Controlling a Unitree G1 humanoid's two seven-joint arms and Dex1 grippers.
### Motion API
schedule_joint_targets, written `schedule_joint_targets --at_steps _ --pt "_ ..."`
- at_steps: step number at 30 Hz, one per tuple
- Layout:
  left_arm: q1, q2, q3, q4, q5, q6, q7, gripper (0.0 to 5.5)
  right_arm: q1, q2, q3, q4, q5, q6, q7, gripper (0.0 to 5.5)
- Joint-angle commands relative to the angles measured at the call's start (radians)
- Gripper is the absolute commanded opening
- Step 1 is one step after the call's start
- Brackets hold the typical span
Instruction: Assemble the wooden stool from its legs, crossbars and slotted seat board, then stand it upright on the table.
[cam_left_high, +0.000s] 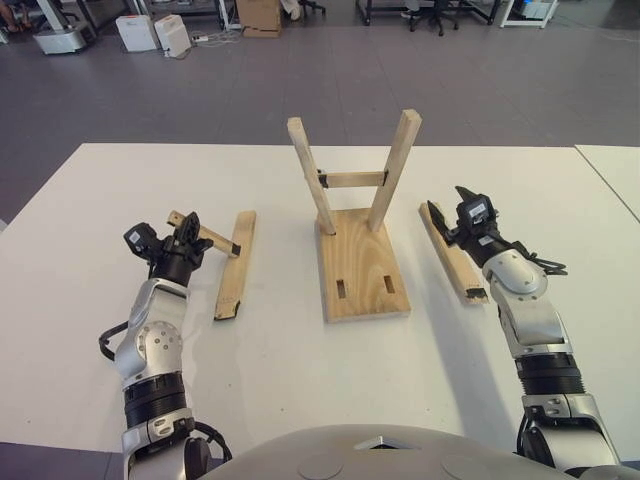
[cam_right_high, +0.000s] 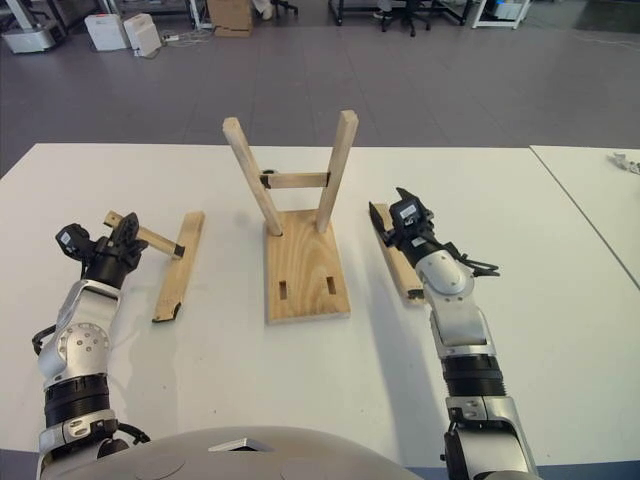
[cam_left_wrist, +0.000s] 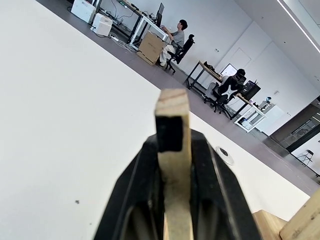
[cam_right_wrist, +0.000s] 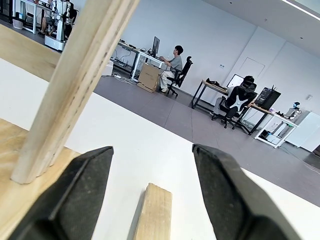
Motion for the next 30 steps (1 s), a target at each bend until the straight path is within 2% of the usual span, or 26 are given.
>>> schedule_joint_targets --at_steps 1,6,12,14,19,22,30 --pt "0.086 0.067 -0.1 0.026 0.181 0.042 0.036 0.39 0.014 -0.008 0.014 -0.009 -0.026 -0.012 0.002 2.95" --pt "0.289 0.132 -0.224 0.025 0.364 0.09 0.061 0.4 0.018 -0.019 0.029 -0.035 -0.06 -0.018 0.002 2.95" --pt "0.299 0.17 -0.401 0.197 0.513 0.013 0.01 0.39 0.009 -0.034 0.03 -0.027 -0.073 -0.028 0.008 2.95" --pt "0.288 0.184 -0.387 0.208 0.515 -0.018 0.0 0.39 0.004 -0.032 0.035 -0.027 -0.079 -0.031 0.009 2.95" --pt "0.23 0.18 -0.273 0.04 0.335 -0.069 -0.084 0.39 -0.008 -0.022 0.039 -0.023 -0.088 -0.032 0.005 2.95" --pt "0.196 0.21 -0.262 -0.048 0.312 -0.018 -0.1 1.0 -0.022 -0.012 0.045 -0.018 -0.092 -0.033 0.0 2.95" --pt "0.228 0.313 -0.231 -0.215 0.292 0.292 -0.122 2.26 -0.021 -0.02 0.034 0.0 -0.09 -0.047 -0.009 2.95"
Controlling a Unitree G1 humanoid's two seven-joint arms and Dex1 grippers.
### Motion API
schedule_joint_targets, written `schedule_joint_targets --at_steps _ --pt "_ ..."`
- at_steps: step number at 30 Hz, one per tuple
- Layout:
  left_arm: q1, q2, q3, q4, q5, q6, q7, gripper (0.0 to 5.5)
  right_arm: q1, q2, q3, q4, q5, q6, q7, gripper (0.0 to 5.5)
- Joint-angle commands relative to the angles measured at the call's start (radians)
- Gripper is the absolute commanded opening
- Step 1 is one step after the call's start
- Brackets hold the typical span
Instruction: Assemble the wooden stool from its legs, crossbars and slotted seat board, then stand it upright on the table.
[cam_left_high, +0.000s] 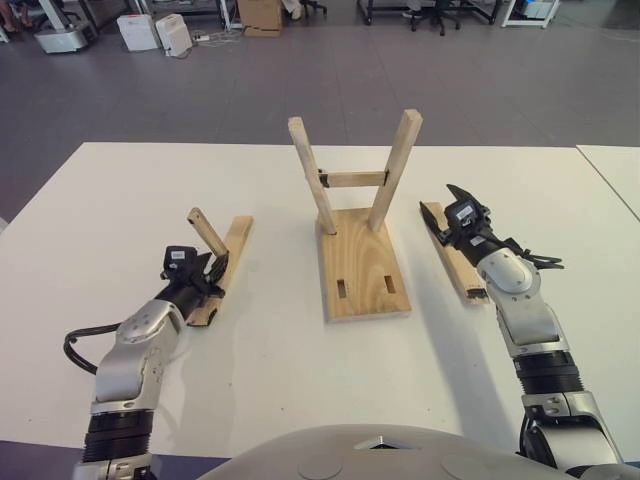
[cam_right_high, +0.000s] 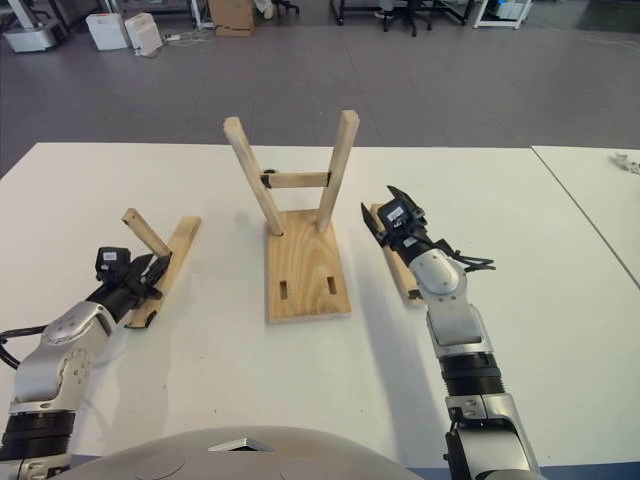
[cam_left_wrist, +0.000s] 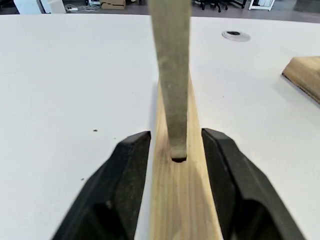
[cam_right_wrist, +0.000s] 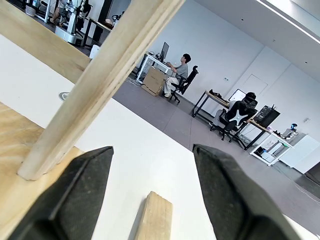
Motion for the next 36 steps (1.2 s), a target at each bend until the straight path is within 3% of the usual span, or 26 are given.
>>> schedule_joint_targets --at_steps 1,8,10,17,18,23,27,32,36 --pt "0.023 0.051 0.01 -0.052 -0.004 0.164 0.005 2.44 -0.016 -0.008 -0.008 0.004 -0.006 -0.004 -0.005 2.95" --pt "0.027 0.045 -0.004 -0.133 -0.012 0.341 0.028 3.57 -0.009 -0.002 0.002 0.007 -0.013 -0.01 -0.008 2.95" --pt "0.021 0.058 -0.013 -0.144 0.004 0.359 0.028 3.57 -0.011 -0.002 0.003 0.01 -0.015 -0.012 -0.009 2.95" --pt "0.04 0.092 -0.063 -0.117 0.107 0.317 0.021 2.34 -0.023 0.015 -0.001 0.0 0.006 -0.002 -0.003 2.95" --pt "0.041 0.089 -0.063 -0.111 0.114 0.303 0.02 2.08 -0.029 0.029 -0.019 -0.012 0.041 0.024 0.0 2.95" --pt "-0.026 0.038 0.104 -0.114 0.036 0.052 -0.024 2.04 -0.124 0.081 -0.121 -0.125 0.381 0.329 0.099 2.95" --pt "-0.243 0.025 0.249 -0.273 -0.168 -0.015 -0.028 2.04 -0.406 0.15 -0.186 -0.22 0.779 0.639 0.126 3.44" --pt "-0.447 0.057 0.103 -0.404 -0.214 0.082 -0.015 2.04 -0.694 0.316 -0.248 -0.078 0.995 0.753 -0.03 3.63" --pt "-0.514 0.074 -0.002 -0.422 -0.221 0.117 -0.065 2.04 -0.809 0.395 -0.341 0.007 1.192 0.805 -0.142 3.63"
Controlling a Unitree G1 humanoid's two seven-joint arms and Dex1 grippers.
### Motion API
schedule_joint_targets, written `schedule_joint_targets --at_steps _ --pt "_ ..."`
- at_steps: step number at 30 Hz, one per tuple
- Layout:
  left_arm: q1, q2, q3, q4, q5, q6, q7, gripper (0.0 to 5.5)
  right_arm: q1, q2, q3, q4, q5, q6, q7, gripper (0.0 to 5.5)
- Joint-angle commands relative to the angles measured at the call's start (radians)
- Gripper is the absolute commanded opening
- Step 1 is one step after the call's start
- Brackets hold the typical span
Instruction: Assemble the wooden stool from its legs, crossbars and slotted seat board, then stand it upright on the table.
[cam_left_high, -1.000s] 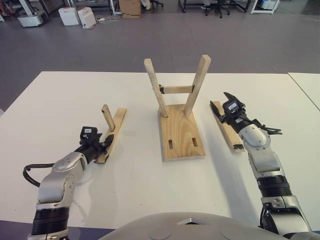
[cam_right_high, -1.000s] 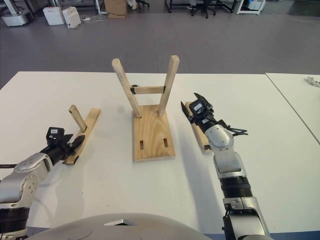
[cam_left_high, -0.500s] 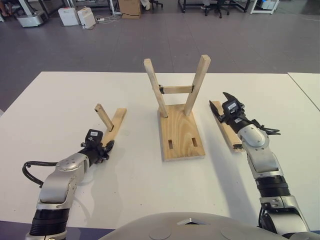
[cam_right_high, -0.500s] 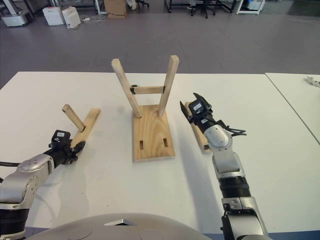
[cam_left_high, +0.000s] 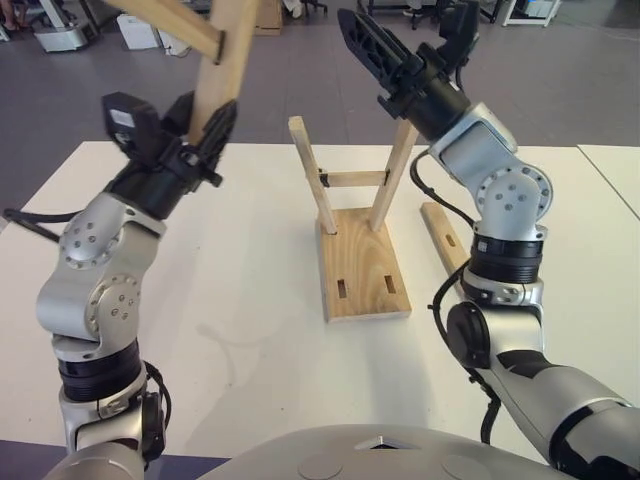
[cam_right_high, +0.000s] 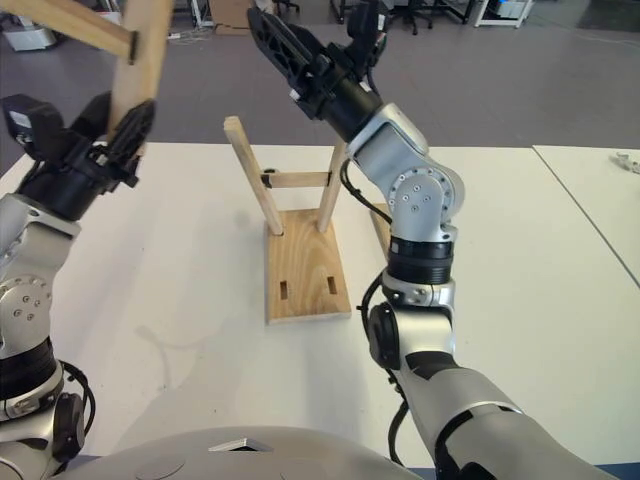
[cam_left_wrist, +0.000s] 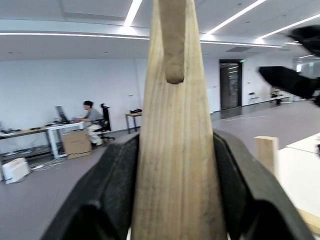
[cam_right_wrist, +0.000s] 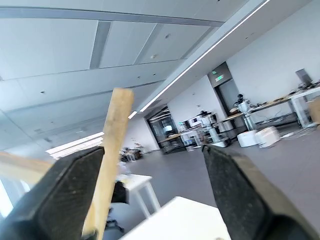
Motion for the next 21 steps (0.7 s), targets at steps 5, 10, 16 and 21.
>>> schedule_joint_targets --at_steps 5,10,16,21 --pt "-0.065 0.038 -0.128 -0.027 0.022 0.028 -0.069 2.03 -0.098 0.034 -0.074 0.046 0.196 0.091 -0.16 3.63" --pt "-0.055 0.06 -0.163 -0.052 0.042 0.022 -0.095 2.03 -0.053 0.025 -0.082 0.022 0.251 0.144 -0.218 3.02" --pt "0.003 0.097 -0.237 -0.085 0.09 0.029 -0.141 2.03 0.098 -0.034 -0.128 -0.051 0.364 0.229 -0.352 1.87" --pt "0.041 0.081 -0.287 -0.094 0.128 0.03 -0.134 2.03 0.2 -0.034 -0.136 -0.148 0.477 0.21 -0.456 1.12"
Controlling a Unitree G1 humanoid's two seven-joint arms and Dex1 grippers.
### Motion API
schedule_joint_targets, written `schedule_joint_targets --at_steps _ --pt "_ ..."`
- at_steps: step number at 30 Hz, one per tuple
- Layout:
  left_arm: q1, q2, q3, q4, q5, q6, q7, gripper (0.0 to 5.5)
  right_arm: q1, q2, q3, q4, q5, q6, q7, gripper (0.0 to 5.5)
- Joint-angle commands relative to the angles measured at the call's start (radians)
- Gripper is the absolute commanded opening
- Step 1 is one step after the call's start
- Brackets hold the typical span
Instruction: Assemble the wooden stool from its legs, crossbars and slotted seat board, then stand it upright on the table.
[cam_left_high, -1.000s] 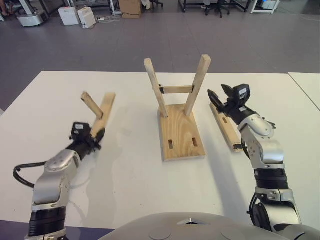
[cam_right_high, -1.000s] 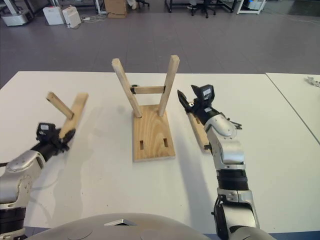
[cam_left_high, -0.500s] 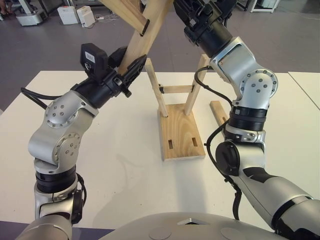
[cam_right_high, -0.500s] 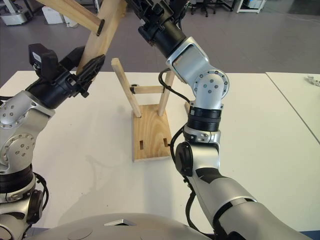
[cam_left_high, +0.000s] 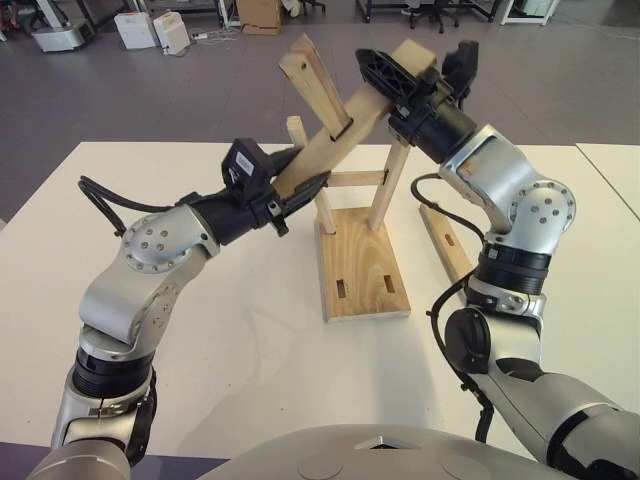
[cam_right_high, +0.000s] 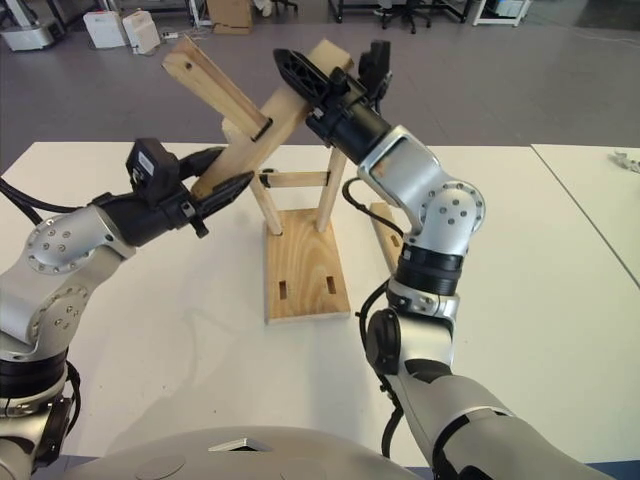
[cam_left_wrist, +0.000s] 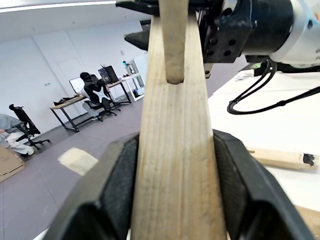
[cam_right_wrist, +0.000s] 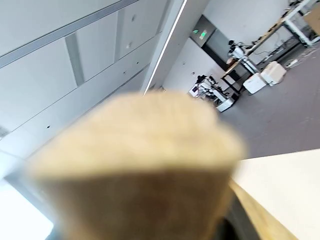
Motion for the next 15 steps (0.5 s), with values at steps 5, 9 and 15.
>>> schedule_joint_targets --at_steps 5,9,15 --pt "0.04 -0.028 -0.083 -0.042 0.04 0.01 0.003 2.52 0.181 -0.011 0.011 -0.168 0.059 -0.08 -0.096 1.03" --pt "0.12 -0.04 -0.109 -0.059 0.042 0.019 0.008 3.32 0.489 -0.067 -0.024 -0.336 -0.009 -0.126 -0.053 1.03" --pt "0.184 -0.097 -0.112 -0.009 0.116 -0.014 0.08 4.3 0.77 -0.151 0.005 -0.355 -0.328 -0.288 0.132 1.03"
